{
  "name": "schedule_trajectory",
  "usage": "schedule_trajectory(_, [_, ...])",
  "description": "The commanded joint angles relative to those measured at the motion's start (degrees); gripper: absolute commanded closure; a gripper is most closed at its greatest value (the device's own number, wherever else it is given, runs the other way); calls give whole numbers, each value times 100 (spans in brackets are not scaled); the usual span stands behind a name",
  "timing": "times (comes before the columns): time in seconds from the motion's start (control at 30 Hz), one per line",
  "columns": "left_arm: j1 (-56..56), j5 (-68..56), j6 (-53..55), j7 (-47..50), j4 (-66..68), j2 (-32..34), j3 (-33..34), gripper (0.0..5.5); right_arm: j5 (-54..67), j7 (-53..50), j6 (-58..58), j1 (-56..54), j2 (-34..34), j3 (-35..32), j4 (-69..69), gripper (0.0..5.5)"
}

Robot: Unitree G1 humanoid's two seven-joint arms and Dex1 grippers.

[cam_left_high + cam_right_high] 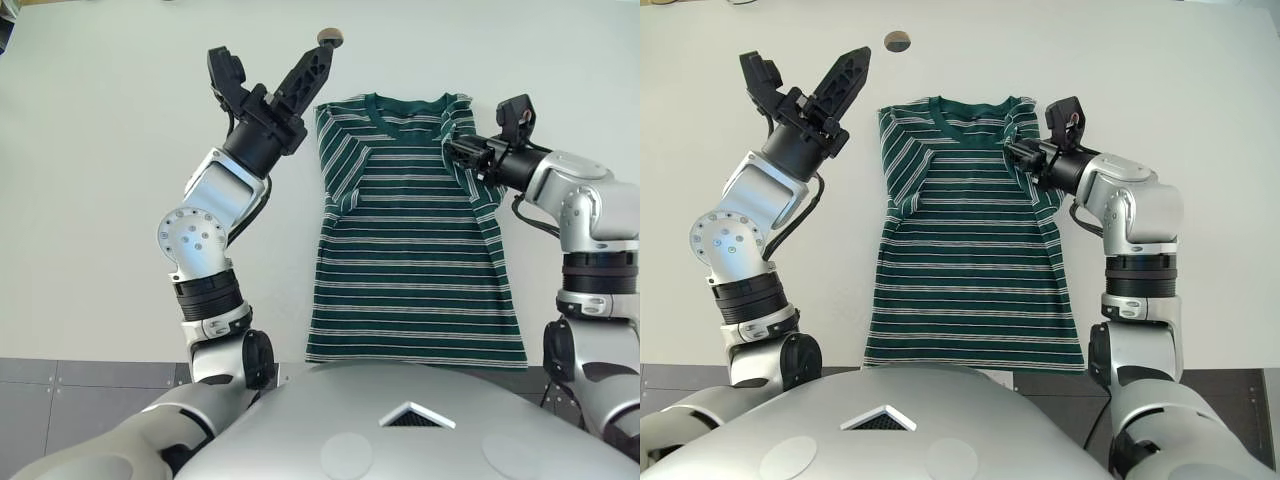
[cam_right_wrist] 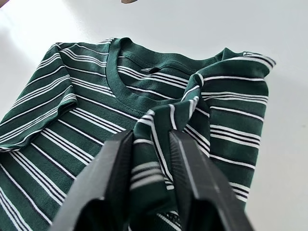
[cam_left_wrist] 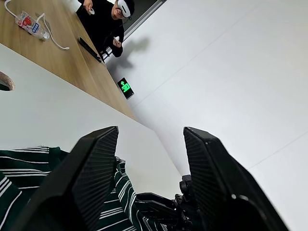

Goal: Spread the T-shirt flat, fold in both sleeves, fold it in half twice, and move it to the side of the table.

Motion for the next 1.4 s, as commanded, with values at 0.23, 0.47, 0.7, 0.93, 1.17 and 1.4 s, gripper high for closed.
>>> schedule_trajectory(0.23, [-226, -53, -53, 50, 277, 25, 2, 297, 1483, 426, 1479, -233, 8, -534, -1188, 373])
schedule_trajectory(0.47, [-277, -65, -100, -12, 379, 82, 48, 297, -515, 388, -1422, -402, -64, 1132, 60, 373])
schedule_trajectory(0.7, [-292, -87, -114, -71, 403, 246, 120, 297, -3767, -347, -4592, -1312, 0, 3463, 3034, 373])
schedule_trajectory(0.93, [-259, -86, -146, -97, 429, 299, 159, 297, -4612, -1484, -5628, -2872, 964, 3735, 5929, 373])
schedule_trajectory(1.17, [130, 469, -615, -601, -51, 639, -127, 297, -4172, -1098, -7592, -3105, 1009, 3189, 5791, 373])
schedule_trajectory(1.4, [1477, 4806, -4916, -2090, -670, 2662, -1433, 297, 55, 2148, -6238, -340, -1518, 1439, 42, 373])
